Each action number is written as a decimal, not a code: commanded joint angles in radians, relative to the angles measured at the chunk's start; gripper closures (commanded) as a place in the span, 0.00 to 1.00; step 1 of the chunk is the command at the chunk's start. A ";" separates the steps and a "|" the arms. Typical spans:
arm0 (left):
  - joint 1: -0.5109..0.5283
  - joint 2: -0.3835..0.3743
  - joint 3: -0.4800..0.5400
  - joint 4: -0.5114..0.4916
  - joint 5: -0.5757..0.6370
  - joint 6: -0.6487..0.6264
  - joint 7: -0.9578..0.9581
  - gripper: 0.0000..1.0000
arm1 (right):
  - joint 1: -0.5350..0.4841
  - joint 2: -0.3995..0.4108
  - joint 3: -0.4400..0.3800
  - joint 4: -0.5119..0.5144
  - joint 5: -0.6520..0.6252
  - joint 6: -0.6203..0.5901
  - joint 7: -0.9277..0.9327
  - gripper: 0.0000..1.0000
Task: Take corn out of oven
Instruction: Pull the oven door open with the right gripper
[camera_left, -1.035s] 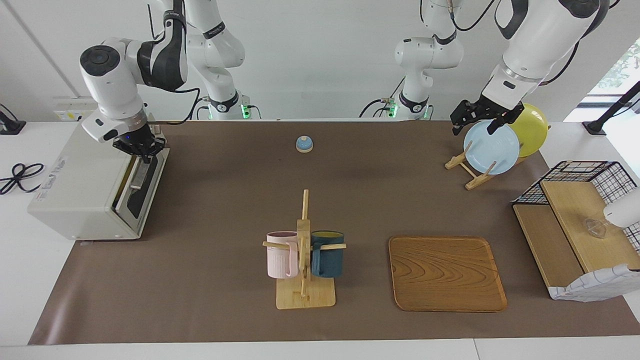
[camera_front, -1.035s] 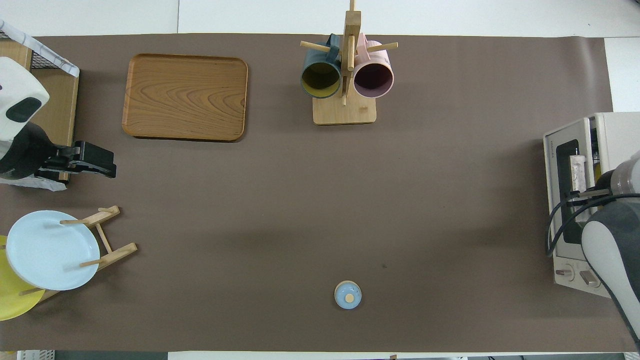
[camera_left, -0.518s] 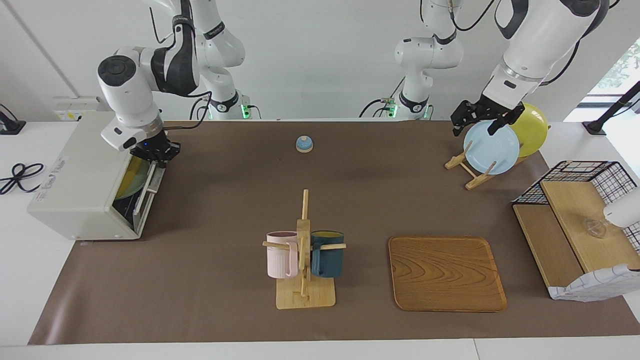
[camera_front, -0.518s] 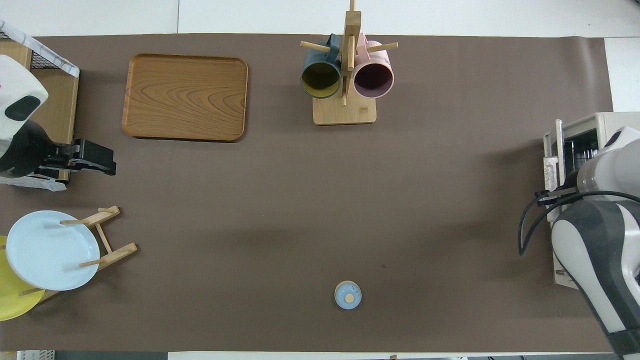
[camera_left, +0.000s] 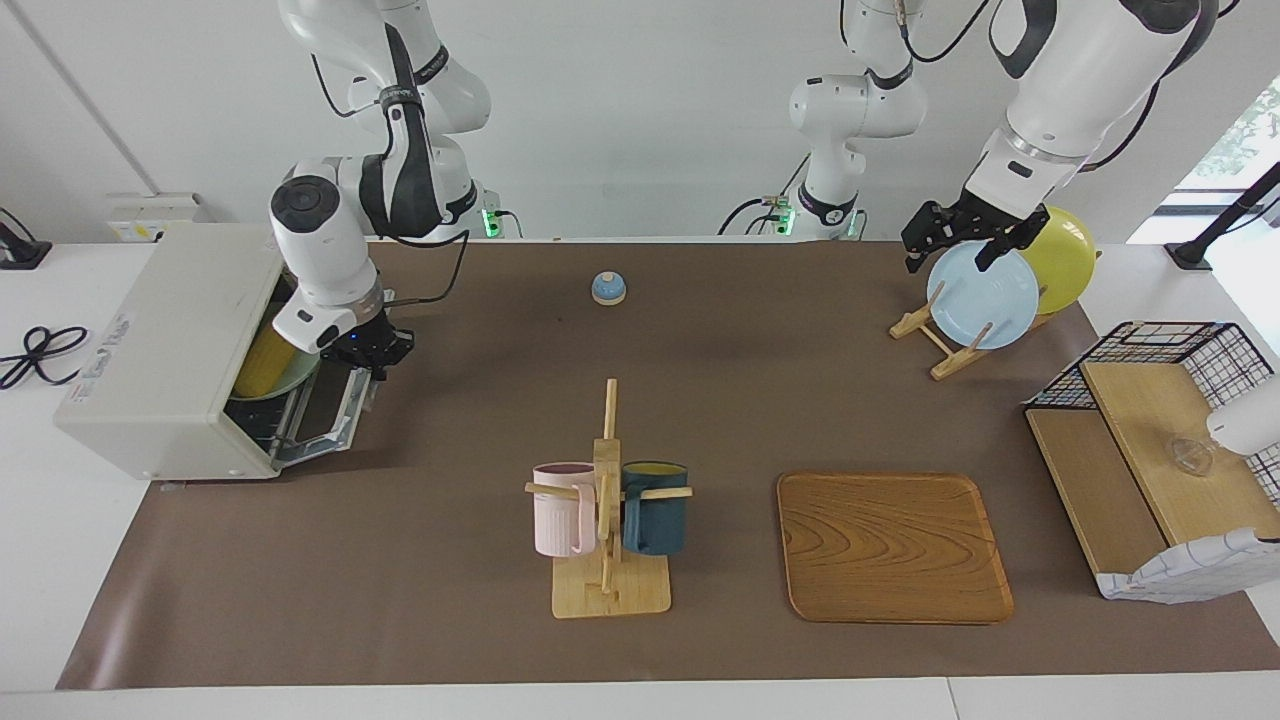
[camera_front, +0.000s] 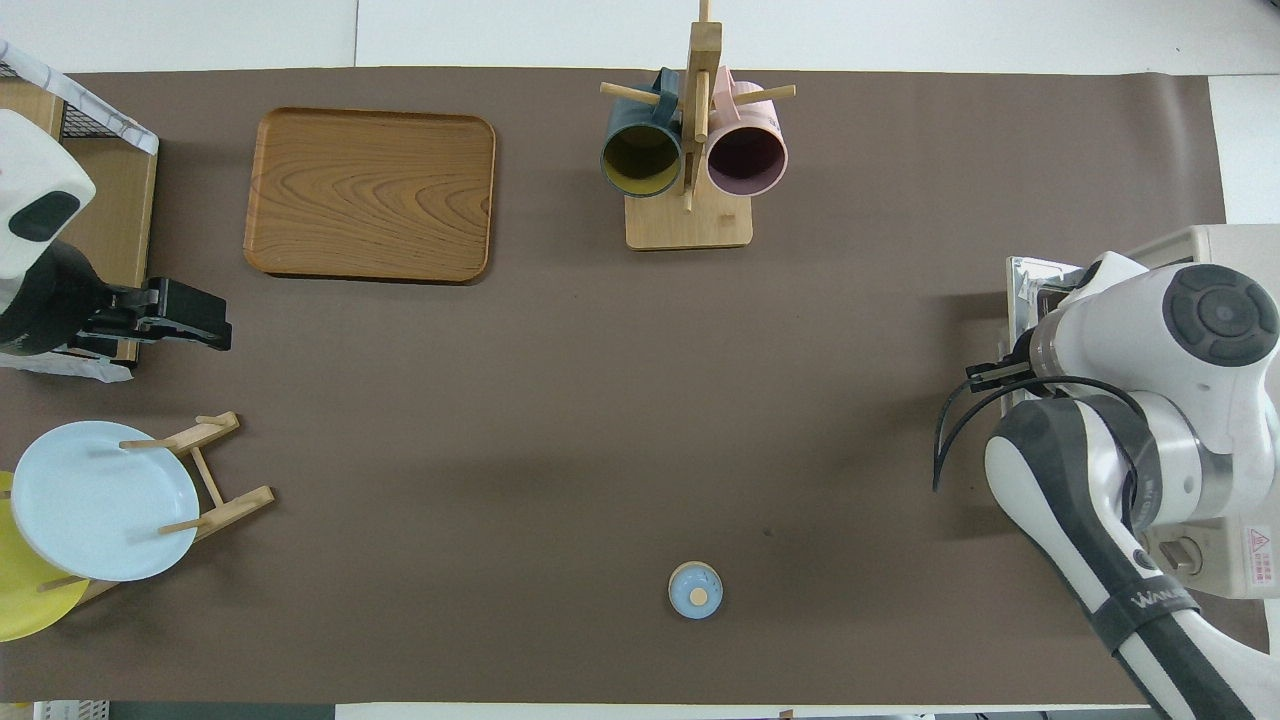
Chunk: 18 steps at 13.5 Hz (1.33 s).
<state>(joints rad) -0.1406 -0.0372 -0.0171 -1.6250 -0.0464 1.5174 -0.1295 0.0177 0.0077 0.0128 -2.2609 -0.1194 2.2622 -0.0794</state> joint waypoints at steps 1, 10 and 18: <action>0.004 0.008 -0.004 0.010 0.019 0.009 -0.002 0.00 | -0.045 0.038 -0.028 -0.037 -0.054 0.108 -0.019 1.00; 0.003 0.005 -0.004 -0.003 0.019 0.026 -0.019 0.00 | -0.018 0.114 -0.019 -0.034 0.013 0.152 0.006 1.00; 0.003 0.005 -0.004 -0.001 0.020 0.024 -0.016 0.00 | 0.104 0.109 -0.002 0.102 0.086 0.038 0.078 0.67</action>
<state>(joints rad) -0.1406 -0.0356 -0.0171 -1.6262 -0.0464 1.5311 -0.1376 0.1215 0.1189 0.0150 -2.2259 -0.0495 2.3827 -0.0162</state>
